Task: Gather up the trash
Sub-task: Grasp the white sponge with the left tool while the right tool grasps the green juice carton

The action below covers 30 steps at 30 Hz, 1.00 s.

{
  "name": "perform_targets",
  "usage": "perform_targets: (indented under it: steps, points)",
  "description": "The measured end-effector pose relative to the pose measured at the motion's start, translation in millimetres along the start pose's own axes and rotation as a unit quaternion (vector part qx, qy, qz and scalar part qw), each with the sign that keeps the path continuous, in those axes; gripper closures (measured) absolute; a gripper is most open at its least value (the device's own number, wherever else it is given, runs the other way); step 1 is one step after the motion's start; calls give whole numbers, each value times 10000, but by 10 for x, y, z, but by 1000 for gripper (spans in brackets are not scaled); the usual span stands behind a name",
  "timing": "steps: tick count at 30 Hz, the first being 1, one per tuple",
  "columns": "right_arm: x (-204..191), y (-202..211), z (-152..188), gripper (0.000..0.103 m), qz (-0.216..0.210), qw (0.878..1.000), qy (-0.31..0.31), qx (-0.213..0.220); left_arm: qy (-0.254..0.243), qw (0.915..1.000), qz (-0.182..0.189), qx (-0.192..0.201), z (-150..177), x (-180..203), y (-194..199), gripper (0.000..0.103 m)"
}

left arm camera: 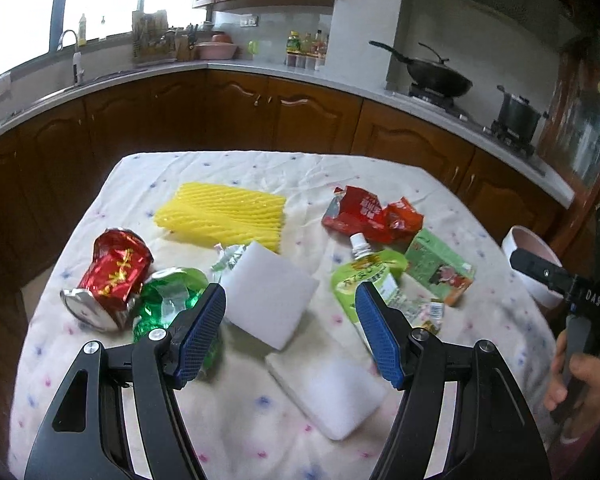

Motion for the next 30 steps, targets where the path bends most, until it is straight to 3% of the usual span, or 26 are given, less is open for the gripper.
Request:
perform_targets:
  steps: [3, 8, 14, 16, 19, 20, 21, 23, 24, 30]
  points:
    - [-20, -116, -5, 11, -21, 10000, 47, -82, -232, 9994, -229, -90, 9, -36, -118, 34]
    - [-78, -282, -29, 11, -32, 9995, 225, -216, -391, 9980, -377, -336, 31, -113, -315, 27]
    - [-75, -507, 11, 12, 78, 9977, 476, -484, -568, 9957, -525, -503, 81, -164, -432, 27]
    - [-69, -594, 46, 15, 114, 9965, 555, -614, -617, 9952, -589, -483, 81, -177, -437, 27]
    - [-59, -687, 104, 31, 162, 9949, 631, -776, -669, 9937, -752, -486, 97, -215, -470, 29]
    - [-54, -713, 130, 42, 157, 9944, 635, -830, -681, 9934, -783, -497, 99, -222, -485, 38]
    - [-42, -729, 153, 56, 166, 9942, 622, -863, -712, 9928, -783, -566, 123, -225, -506, 52]
    - [-20, -738, 189, 63, 187, 9940, 593, -904, -730, 9918, -772, -716, 175, -231, -552, 69]
    - [-13, -722, 192, 70, 184, 9943, 572, -879, -723, 9918, -751, -742, 191, -233, -559, 71]
    - [43, -497, 157, 70, 142, 9969, 385, -664, -589, 9955, -497, -555, 150, -171, -403, 82]
Point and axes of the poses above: each gripper's, at about its wrist camera, not at the fingertips, and y roughly against the way its jaws point, x to its right, z to its underside, the point moved 10 cm from there along -y, roughly the way its jaws point, and after that the axes turned 7 degrees about y, right-handed, at the moved point
